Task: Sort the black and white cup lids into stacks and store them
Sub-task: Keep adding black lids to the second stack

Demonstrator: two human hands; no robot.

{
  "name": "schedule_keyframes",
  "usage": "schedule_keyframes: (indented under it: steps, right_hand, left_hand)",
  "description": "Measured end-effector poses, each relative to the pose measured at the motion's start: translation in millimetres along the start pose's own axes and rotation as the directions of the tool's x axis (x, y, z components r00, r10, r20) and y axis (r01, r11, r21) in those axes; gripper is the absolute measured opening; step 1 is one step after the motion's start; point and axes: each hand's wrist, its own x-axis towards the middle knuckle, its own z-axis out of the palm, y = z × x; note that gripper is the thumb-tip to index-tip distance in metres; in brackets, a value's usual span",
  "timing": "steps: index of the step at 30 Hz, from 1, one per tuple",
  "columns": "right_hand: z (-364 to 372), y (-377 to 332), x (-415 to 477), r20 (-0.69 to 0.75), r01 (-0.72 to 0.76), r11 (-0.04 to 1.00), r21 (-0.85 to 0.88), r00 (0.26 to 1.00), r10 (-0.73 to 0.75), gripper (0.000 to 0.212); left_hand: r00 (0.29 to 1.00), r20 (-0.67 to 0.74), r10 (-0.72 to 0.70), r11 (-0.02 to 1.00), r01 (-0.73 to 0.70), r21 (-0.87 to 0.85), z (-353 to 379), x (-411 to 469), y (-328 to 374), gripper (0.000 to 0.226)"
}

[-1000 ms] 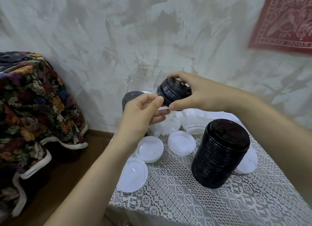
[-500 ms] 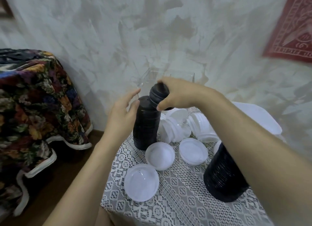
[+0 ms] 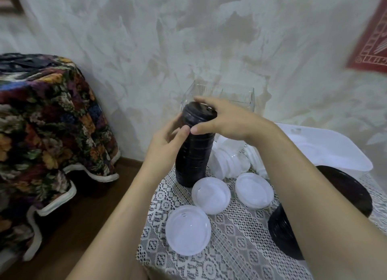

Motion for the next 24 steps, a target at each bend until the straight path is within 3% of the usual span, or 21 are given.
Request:
schedule_keyframes:
  steps: [3,7,11,17,24]
  right_hand:
    - [1.4,9.6,-1.5,-0.109,-0.015,0.974,0.227,0.993,0.041,0.075]
    - [8.4,25.7,-1.9,-0.214,-0.022,0.916,0.401,0.970,0.117,0.065]
    - [12.3,40.3,-5.5,-0.210,-0.051,0.794,0.605,0.953,0.220,0.030]
    - [21.0,45.3,-7.5,-0.155,-0.045,0.713,0.699,0.965,0.213,0.044]
    - [26.1,46.4,-7.1,-0.161,-0.031,0.740,0.672,0.969,0.187,0.040]
  left_hand:
    - [1.000,-0.016,-0.012,1.000,0.012,-0.007,0.8,-0.2,-1.4,0.037]
    - [0.998,-0.051,-0.036,0.999,0.035,-0.024,0.1,-1.4,-1.1,0.044]
    - [0.999,-0.036,-0.001,1.000,0.002,0.027,1.8,0.0,2.5,0.049]
    - [0.999,0.029,0.032,0.996,-0.034,0.085,14.2,5.1,-0.4,0.067]
    - [0.999,0.008,0.039,0.991,-0.040,0.130,15.2,3.3,-5.8,0.068]
